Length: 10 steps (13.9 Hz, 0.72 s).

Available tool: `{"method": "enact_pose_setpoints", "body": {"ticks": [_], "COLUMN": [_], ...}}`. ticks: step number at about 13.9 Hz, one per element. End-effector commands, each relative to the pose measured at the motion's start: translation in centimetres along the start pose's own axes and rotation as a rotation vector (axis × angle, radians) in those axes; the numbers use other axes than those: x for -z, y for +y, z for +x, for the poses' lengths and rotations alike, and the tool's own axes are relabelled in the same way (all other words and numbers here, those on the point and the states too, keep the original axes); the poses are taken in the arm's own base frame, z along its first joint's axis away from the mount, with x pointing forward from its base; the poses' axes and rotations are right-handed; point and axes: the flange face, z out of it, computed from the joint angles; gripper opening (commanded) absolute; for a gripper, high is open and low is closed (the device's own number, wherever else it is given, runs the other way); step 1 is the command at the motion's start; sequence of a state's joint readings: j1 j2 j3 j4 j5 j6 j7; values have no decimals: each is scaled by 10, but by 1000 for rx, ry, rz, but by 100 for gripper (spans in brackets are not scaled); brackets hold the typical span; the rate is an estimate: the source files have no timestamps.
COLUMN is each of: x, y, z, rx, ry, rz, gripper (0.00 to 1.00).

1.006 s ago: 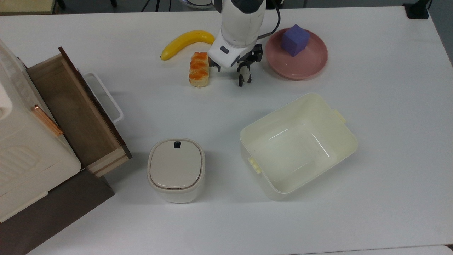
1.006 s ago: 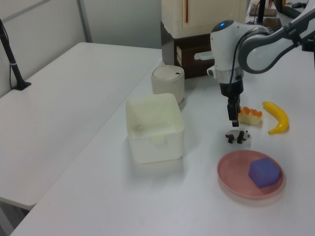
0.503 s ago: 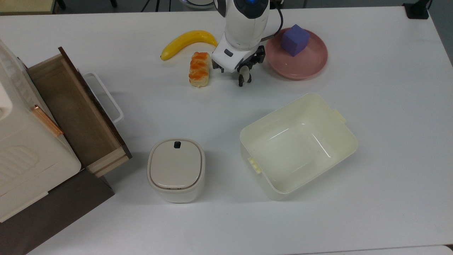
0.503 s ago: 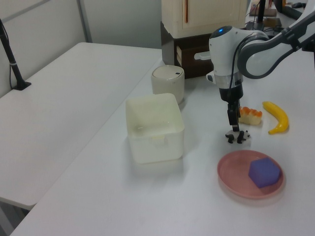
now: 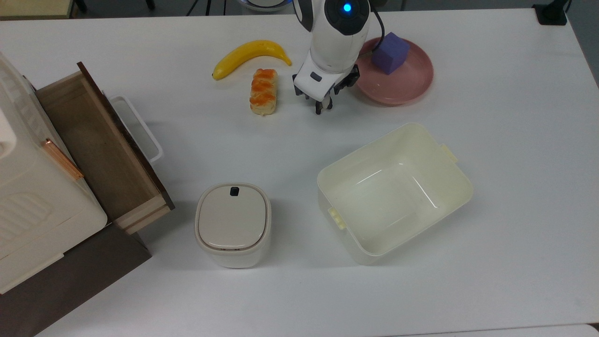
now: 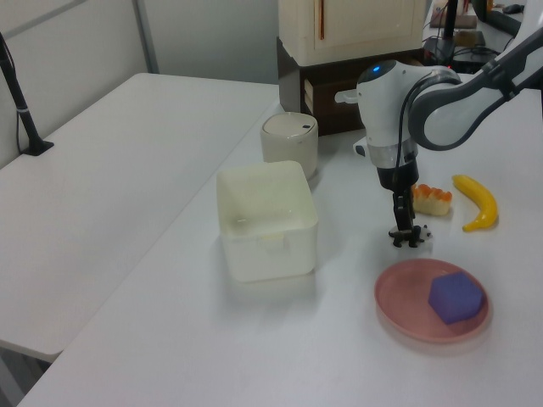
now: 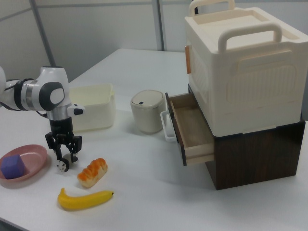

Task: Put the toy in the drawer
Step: 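Close the gripper on the black-and-white panda toy and lift it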

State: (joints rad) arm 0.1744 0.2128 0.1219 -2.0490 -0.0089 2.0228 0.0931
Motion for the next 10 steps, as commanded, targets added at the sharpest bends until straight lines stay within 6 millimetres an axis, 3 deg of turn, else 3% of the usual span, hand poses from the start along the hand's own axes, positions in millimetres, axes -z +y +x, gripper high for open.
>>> {"method": "enact_pose_setpoints", "body": {"ticks": [1,3,4,7,10], "x": [-2,-1,1,19,60], "y": [-6,-8,-7,-2,9], "z": [0,0,0,3,10], "rx": [-15,-8,-9,-17,-37], "ry": [21,20,18,20,35], "rz": [18,11,10,11,11], "gripper": [33,14,11,11,11]}}
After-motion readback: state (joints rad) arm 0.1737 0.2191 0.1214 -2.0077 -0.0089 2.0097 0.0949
